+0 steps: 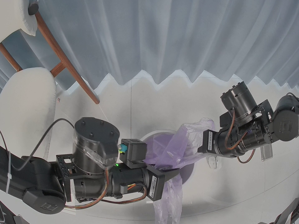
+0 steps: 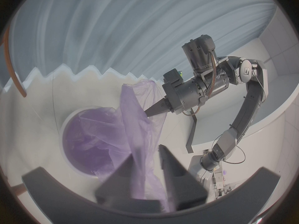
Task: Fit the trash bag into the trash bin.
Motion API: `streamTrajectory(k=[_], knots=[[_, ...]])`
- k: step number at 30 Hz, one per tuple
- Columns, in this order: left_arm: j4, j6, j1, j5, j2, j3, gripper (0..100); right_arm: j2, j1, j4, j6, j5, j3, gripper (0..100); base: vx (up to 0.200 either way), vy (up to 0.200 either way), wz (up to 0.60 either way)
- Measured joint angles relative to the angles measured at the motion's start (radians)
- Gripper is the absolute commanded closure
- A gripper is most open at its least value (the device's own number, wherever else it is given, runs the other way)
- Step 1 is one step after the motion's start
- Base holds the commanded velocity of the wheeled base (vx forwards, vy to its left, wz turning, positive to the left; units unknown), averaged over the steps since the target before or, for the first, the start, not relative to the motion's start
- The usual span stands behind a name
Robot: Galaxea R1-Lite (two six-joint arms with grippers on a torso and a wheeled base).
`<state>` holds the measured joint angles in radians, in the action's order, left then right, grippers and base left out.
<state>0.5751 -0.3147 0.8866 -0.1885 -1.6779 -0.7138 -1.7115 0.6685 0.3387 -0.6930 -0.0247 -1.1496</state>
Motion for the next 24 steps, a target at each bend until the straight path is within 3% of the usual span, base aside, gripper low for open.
streamTrajectory(k=[8,24], knots=[[-0.007,-0.064,0.002,0.003,0.020,0.015,0,0.000,-0.018,0.000,-0.003,0.001,-0.017,100,0.000,0.000,0.00],[-0.090,-0.093,-0.020,0.004,0.157,0.240,0,0.012,-0.104,-0.001,-0.045,0.006,-0.049,100,0.000,0.000,0.00]])
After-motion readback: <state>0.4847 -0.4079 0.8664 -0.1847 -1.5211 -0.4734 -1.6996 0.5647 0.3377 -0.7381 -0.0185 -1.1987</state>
